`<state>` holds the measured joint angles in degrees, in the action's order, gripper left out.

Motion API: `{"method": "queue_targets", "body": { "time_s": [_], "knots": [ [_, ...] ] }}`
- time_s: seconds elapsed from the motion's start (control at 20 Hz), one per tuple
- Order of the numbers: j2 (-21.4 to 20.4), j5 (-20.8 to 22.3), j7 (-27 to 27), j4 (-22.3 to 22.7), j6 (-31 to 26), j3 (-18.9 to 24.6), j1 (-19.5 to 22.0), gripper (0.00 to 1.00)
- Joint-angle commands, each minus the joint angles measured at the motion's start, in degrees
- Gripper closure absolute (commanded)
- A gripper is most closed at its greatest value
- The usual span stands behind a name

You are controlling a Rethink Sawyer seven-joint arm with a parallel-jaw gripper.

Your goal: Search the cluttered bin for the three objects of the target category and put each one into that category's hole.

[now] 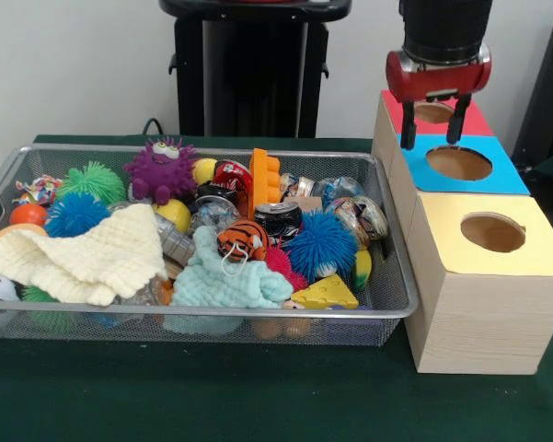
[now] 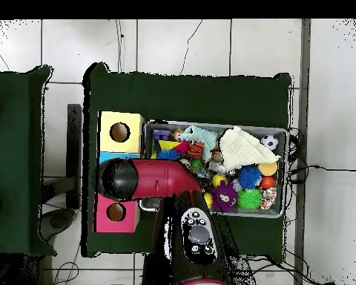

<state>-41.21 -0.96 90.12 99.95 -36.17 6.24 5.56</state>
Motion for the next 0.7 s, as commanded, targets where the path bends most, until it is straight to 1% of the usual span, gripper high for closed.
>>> {"method": "queue_targets", "body": {
  "time_s": [0.05,0.1,0.25,0.35,0.7],
  "knots": [
    [7.53,-0.51,5.58,-11.03,-8.30,2.07,1.89,0.00],
    [7.74,-0.43,5.30,-11.48,-8.79,2.07,2.19,0.00],
    [8.53,-0.24,4.45,-13.98,-12.59,1.84,3.38,0.00],
    [8.67,-0.23,4.20,-14.68,-13.96,1.79,4.05,0.00],
    [7.27,0.03,6.18,-14.71,-14.30,0.77,4.21,0.00]
  ]
}}
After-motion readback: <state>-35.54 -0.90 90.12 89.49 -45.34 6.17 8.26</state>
